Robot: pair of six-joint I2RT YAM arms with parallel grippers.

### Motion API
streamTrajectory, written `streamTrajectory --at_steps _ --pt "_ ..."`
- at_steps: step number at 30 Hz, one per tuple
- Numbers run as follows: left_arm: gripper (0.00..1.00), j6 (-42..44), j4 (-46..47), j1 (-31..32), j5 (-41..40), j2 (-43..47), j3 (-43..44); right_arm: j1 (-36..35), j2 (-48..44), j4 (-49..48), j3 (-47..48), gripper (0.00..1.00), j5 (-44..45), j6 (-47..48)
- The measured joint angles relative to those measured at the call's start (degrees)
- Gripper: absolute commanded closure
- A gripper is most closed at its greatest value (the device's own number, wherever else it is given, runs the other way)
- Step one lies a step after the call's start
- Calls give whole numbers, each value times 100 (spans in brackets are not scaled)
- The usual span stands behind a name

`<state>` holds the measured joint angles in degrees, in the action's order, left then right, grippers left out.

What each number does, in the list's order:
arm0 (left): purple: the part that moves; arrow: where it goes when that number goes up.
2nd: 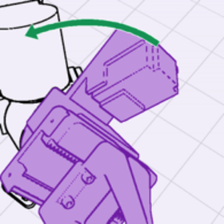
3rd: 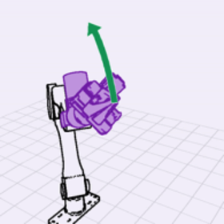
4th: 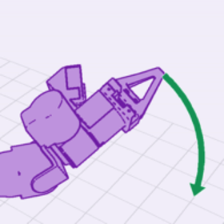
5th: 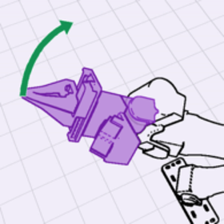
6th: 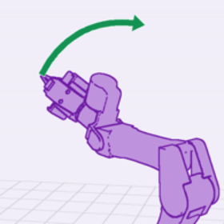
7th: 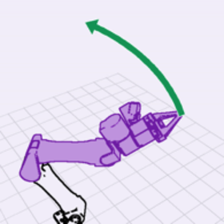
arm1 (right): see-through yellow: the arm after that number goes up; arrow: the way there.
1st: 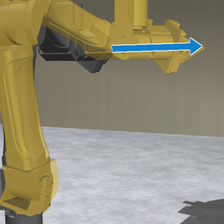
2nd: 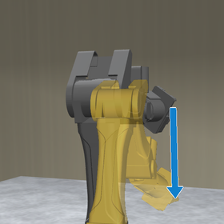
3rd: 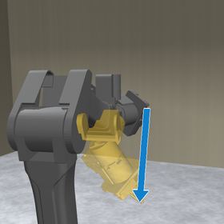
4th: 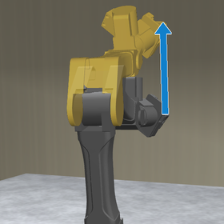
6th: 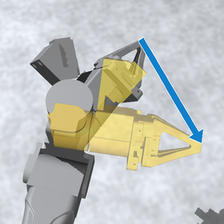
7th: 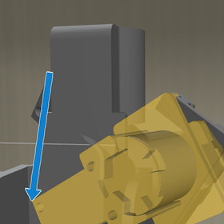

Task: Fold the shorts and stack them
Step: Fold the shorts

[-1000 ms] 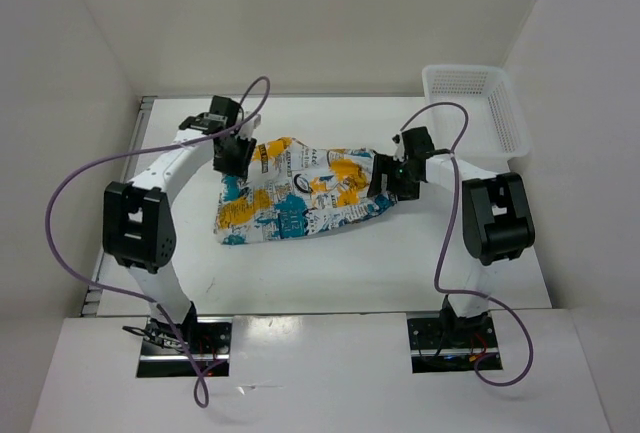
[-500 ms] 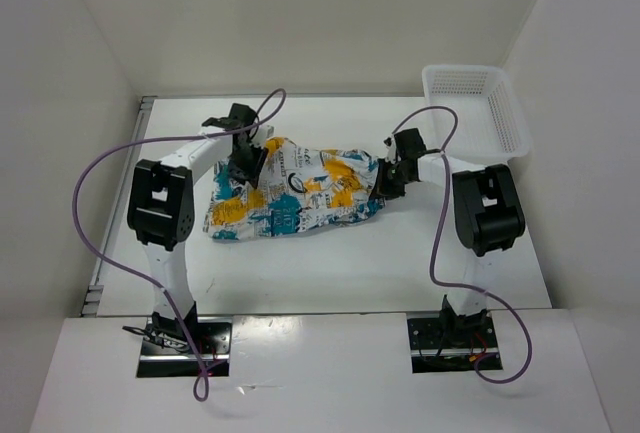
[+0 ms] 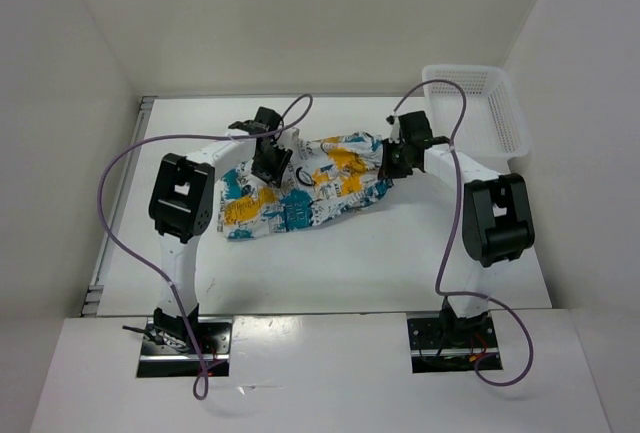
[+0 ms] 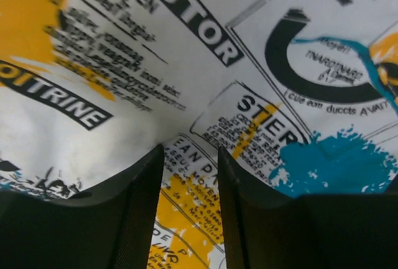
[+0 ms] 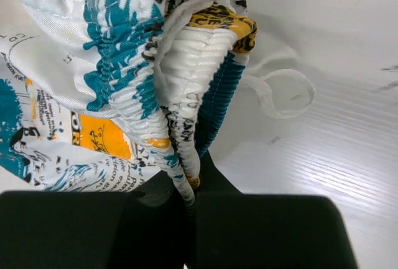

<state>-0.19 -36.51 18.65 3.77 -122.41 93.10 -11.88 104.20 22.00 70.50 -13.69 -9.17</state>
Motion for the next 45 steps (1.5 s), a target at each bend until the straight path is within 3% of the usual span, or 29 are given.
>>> streamTrajectory --at_steps 8,13,18,25,29,30,34,45 --pt "47 -2 -39 273 348 -87 555 166 -1025 157 57 100 892 831" --pt "46 -4 15 319 404 439 334 192 -1364 170 210 100 1650 1558" --pt "46 -2 68 197 431 570 57 192 -1375 181 345 100 2116 1906" --pt "46 0 59 96 634 -138 219 50 -920 308 920 100 2658 2090" --pt "60 -9 155 96 730 -227 282 -518 -756 337 1147 100 2903 2050" --pt "72 -9 179 96 765 -232 286 -708 -719 337 1174 100 2922 2006" --pt "90 -15 216 63 957 -278 289 -1355 -553 380 1224 100 2907 1725" --pt "94 -79 376 -70 1582 -286 149 -2697 809 601 2481 100 2398 520"
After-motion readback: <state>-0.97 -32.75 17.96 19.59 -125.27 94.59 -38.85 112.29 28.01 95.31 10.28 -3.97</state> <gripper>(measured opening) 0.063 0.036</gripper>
